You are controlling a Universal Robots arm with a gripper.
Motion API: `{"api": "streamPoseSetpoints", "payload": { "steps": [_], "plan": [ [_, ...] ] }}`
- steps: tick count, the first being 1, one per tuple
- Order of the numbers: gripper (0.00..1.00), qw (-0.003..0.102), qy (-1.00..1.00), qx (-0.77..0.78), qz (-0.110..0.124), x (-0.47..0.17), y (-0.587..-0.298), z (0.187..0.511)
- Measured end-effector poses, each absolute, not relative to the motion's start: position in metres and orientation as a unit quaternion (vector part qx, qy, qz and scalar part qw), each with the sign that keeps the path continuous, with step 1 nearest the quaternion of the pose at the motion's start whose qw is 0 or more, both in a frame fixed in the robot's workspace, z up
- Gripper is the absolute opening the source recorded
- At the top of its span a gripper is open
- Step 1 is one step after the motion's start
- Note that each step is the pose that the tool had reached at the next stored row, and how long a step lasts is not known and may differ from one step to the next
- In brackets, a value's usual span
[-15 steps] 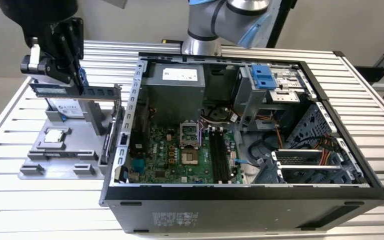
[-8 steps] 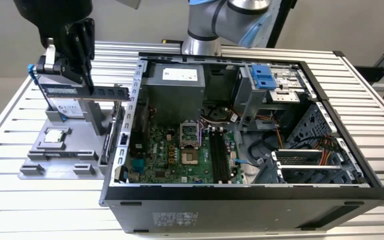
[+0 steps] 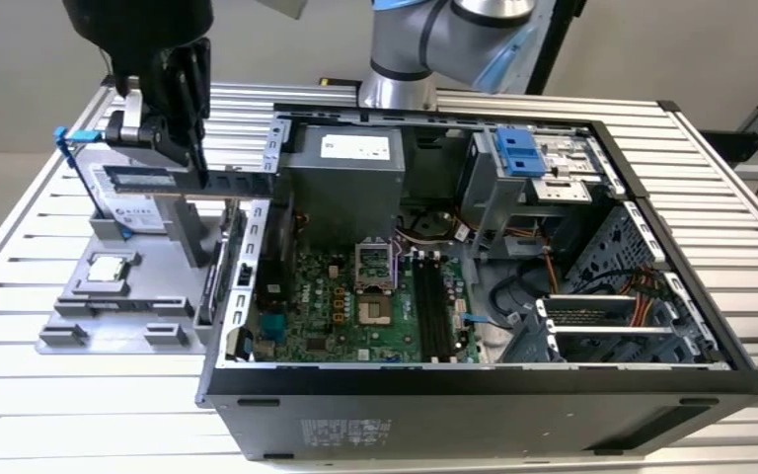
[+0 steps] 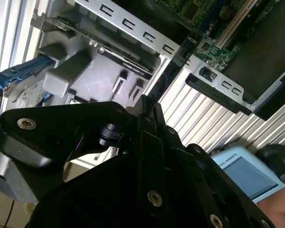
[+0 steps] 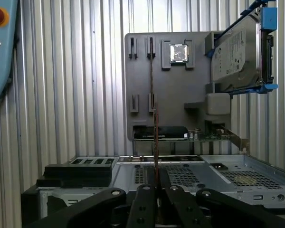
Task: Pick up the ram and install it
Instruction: 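Pick up the ram and move it above insertion slot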
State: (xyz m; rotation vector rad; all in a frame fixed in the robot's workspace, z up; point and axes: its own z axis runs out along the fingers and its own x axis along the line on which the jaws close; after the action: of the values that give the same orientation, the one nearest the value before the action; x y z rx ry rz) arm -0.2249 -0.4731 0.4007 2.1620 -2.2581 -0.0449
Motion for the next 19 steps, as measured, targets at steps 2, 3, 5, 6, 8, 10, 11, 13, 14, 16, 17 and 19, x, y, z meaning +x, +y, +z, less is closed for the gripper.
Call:
{"api": "streamPoseSetpoints", "payload": {
  "steps": [2,3,5,6,8,10,11,13,14,16,17,19],
  "plan": [
    [0.00,0.008,-0.722,0.692,-0.014,-0.221,-0.473,0.401],
    [0.00,0.008,-0.722,0.692,-0.014,-0.218,-0.473,0.401],
    [0.00,0.007,-0.722,0.692,-0.014,-0.214,-0.473,0.401],
    [0.00,0.008,-0.722,0.692,-0.014,-0.212,-0.472,0.401],
    [0.00,0.008,-0.722,0.692,-0.014,-0.208,-0.472,0.401],
    [0.00,0.008,-0.721,0.692,-0.014,-0.204,-0.471,0.401],
    [0.00,0.008,-0.721,0.693,-0.014,-0.203,-0.470,0.401],
    [0.00,0.008,-0.721,0.693,-0.014,-0.199,-0.469,0.401],
    [0.00,0.008,-0.721,0.693,-0.014,-0.197,-0.468,0.401],
    [0.00,0.008,-0.721,0.693,-0.014,-0.193,-0.467,0.401],
    [0.00,0.008,-0.720,0.693,-0.014,-0.191,-0.467,0.401],
    [0.00,0.008,-0.720,0.694,-0.014,-0.187,-0.466,0.401]
  ]
}}
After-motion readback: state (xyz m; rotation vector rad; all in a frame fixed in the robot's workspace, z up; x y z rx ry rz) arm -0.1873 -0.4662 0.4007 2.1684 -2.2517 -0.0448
